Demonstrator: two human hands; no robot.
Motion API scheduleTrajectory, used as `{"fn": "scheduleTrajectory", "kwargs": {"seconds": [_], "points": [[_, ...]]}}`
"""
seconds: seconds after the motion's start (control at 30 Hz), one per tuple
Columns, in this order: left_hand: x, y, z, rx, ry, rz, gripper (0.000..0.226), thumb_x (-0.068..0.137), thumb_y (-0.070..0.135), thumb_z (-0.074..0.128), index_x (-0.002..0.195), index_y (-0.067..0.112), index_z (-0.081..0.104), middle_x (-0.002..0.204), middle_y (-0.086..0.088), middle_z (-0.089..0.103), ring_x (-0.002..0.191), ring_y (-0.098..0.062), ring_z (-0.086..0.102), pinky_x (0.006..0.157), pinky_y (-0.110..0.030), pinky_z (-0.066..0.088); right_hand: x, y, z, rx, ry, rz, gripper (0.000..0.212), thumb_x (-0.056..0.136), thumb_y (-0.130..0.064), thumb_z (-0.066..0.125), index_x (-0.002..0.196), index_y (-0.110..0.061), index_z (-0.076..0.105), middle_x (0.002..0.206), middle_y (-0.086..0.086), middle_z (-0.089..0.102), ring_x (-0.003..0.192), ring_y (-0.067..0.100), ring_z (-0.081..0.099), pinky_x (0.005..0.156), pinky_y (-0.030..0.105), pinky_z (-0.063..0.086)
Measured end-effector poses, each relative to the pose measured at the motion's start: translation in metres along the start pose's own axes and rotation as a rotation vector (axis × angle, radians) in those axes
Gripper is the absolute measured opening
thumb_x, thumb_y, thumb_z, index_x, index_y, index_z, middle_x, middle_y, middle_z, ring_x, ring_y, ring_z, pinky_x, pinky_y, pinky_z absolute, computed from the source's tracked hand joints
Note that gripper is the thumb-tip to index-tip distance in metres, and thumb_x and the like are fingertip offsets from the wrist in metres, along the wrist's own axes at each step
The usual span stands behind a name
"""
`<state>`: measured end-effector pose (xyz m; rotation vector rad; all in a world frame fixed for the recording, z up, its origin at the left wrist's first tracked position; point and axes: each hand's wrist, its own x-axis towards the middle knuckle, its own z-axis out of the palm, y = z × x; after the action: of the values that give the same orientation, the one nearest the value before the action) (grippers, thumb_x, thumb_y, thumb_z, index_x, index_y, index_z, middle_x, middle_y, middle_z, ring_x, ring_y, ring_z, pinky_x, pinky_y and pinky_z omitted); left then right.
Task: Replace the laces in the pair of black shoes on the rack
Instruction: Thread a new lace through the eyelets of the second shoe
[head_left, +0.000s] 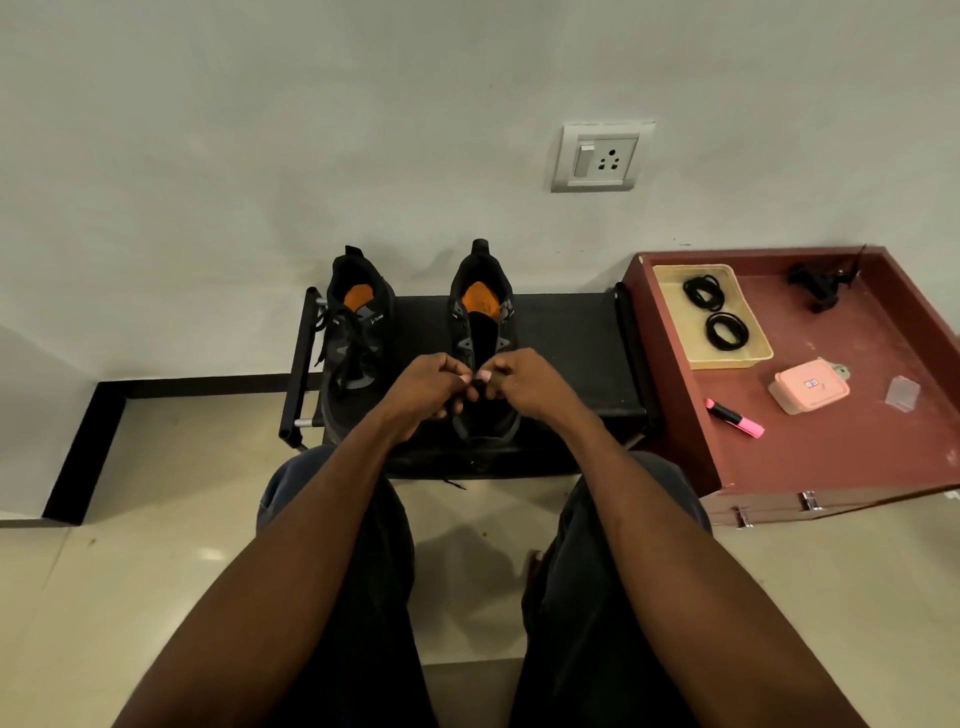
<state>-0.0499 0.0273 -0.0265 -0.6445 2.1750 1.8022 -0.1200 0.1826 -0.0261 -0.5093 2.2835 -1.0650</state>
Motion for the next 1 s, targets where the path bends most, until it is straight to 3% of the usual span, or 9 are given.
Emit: {"fn": "scheduleTrajectory", "kwargs": {"seconds": [0.1,0.17,0.23,0.33,0.43,0.53,0.73,0.87,1.0], "points": [[0.001,-0.005,-0.010,0.035,0.051,-0.033,0.008,0.099,0.007,0.054,0.103,0.006,0.061,0.086,-0.009,0.072,0.060,-0.010,0.056,0.050,-0.022,0.041,0.001,0.006,-0.015,-0.087,0.291,0.141,0.019,0.096,-0.009,0.056,0.096,-0.017,0.073,0.086,0.006,0.070,0.082,0.023,0.064,0.068,0.029,0.048],[0.002,-0.008,-0.016,0.052,0.118,-0.041,0.010,0.099,0.006,0.053,0.103,0.006,0.062,0.085,-0.008,0.071,0.062,-0.010,0.057,0.052,-0.023,0.042,0.001,0.011,-0.024,-0.256,0.447,0.263,0.021,0.092,-0.008,0.056,0.103,-0.016,0.073,0.100,0.012,0.072,0.099,0.032,0.065,0.089,0.036,0.047],[0.003,-0.010,-0.018,0.056,0.168,-0.036,0.012,0.099,0.004,0.052,0.105,0.003,0.063,0.086,-0.009,0.071,0.064,-0.011,0.060,0.054,-0.024,0.044,-0.001,0.017,-0.027,-0.408,0.531,0.347,0.020,0.091,-0.011,0.057,0.106,-0.014,0.070,0.106,0.012,0.071,0.107,0.032,0.061,0.096,0.042,0.038],[0.003,-0.009,-0.015,0.013,0.208,-0.006,0.013,0.100,0.003,0.050,0.106,0.001,0.061,0.090,-0.013,0.072,0.069,-0.015,0.066,0.059,-0.025,0.052,-0.003,0.018,-0.020,-0.540,0.584,0.230,0.025,0.090,-0.012,0.060,0.114,-0.012,0.069,0.118,0.012,0.066,0.118,0.031,0.053,0.102,0.044,0.037],[0.001,-0.005,-0.006,-0.072,0.170,0.053,0.009,0.098,0.009,0.060,0.103,0.002,0.059,0.087,-0.014,0.074,0.071,-0.021,0.071,0.063,-0.031,0.058,0.000,0.004,-0.006,-0.124,0.357,-0.037,0.031,0.094,-0.007,0.062,0.124,-0.012,0.068,0.122,0.005,0.068,0.117,0.020,0.060,0.101,0.032,0.046],[0.002,-0.006,0.000,-0.022,0.193,0.098,0.010,0.093,0.016,0.069,0.095,0.006,0.070,0.080,-0.009,0.075,0.068,-0.019,0.072,0.061,-0.028,0.059,0.004,-0.007,0.010,0.040,0.074,-0.066,0.022,0.097,-0.015,0.063,0.117,-0.014,0.071,0.101,-0.003,0.070,0.100,0.014,0.065,0.094,0.034,0.052],[0.003,-0.004,0.001,-0.066,0.035,0.057,0.018,0.102,0.011,0.052,0.109,0.001,0.066,0.094,-0.018,0.074,0.084,-0.024,0.074,0.074,-0.030,0.062,0.014,0.002,0.010,0.104,0.103,0.015,0.008,0.091,-0.015,0.070,0.097,-0.014,0.076,0.084,0.005,0.072,0.078,0.014,0.065,0.079,0.037,0.054],[0.004,-0.004,0.004,-0.056,0.088,0.053,0.012,0.102,0.013,0.055,0.106,0.002,0.056,0.090,-0.017,0.073,0.079,-0.025,0.075,0.070,-0.033,0.062,0.012,0.004,0.011,0.153,0.057,0.015,0.012,0.093,-0.018,0.069,0.099,-0.013,0.078,0.088,0.003,0.075,0.083,0.011,0.067,0.079,0.028,0.052],[0.008,-0.005,-0.001,-0.085,0.177,0.095,0.010,0.095,0.013,0.066,0.096,0.004,0.068,0.082,-0.013,0.074,0.070,-0.020,0.071,0.066,-0.031,0.059,0.013,0.004,0.011,0.293,0.086,0.025,0.012,0.090,-0.012,0.072,0.099,-0.010,0.079,0.083,0.003,0.074,0.071,0.005,0.062,0.074,0.025,0.051]]}}
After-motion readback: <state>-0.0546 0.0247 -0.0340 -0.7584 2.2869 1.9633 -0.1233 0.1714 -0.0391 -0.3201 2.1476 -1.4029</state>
